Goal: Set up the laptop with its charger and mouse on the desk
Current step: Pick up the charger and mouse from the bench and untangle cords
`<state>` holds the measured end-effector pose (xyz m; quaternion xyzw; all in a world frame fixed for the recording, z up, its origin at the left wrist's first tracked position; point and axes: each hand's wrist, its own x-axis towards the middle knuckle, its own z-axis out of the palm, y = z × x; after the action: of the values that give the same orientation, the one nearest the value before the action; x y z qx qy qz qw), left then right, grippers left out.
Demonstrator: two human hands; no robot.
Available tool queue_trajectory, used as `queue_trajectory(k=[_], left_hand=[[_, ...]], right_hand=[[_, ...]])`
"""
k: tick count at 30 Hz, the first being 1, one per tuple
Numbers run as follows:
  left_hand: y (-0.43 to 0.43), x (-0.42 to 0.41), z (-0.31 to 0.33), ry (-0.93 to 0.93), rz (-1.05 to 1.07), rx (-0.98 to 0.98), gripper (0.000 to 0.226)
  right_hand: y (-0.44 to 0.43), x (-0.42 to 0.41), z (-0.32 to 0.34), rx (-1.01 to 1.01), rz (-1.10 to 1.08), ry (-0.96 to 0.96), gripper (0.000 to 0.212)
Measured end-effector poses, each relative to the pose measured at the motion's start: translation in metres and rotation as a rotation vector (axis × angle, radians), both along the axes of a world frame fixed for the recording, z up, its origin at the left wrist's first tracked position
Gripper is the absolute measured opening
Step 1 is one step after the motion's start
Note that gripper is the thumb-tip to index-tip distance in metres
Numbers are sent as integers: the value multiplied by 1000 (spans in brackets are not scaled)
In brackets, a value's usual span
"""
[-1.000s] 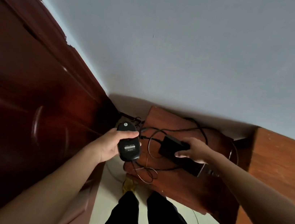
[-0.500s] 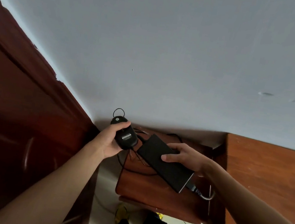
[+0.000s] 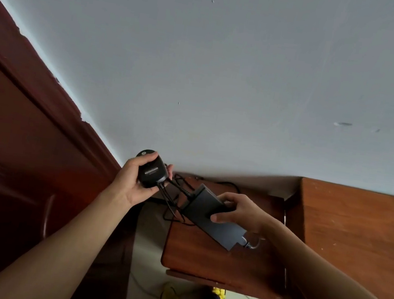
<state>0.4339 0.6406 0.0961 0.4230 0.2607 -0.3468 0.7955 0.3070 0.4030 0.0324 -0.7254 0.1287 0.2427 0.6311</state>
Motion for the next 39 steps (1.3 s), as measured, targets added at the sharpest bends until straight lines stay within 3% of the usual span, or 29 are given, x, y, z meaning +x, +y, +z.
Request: queue_trajectory(k=[3,6,9,14,18,25,29,35,39], left_hand=[[6,-4,10,13,30,-4,13],[8,-7,21,-3,-87,-11,15],[9,-11,32,-31,-154,-52,18],[33,-3,52,-181,-154,-165,36],[48,-7,54,-247,-53,-99,28],[52,-16,46,-307,-51,70,13],[61,-22,37,-272,-199,130,20],[46,-25,39,-334,-367,305,35],[54,-23,43,-281,-356,253,23]], right_hand=[[11,-1,-7,-165,137,-53,38],[24,-7,-20,-256,305,-36,34],[46,-13,-30,-184,310,-51,26],[68,-10,-19,124,54,-100,23],[65,3,12,260,-14,-108,25],[56,18,38,291,-84,-138,33],[47,25,51,295,-140,-139,34],[57,38,66,234,51,-126,15],[60,41,66,285,115,-69,27]])
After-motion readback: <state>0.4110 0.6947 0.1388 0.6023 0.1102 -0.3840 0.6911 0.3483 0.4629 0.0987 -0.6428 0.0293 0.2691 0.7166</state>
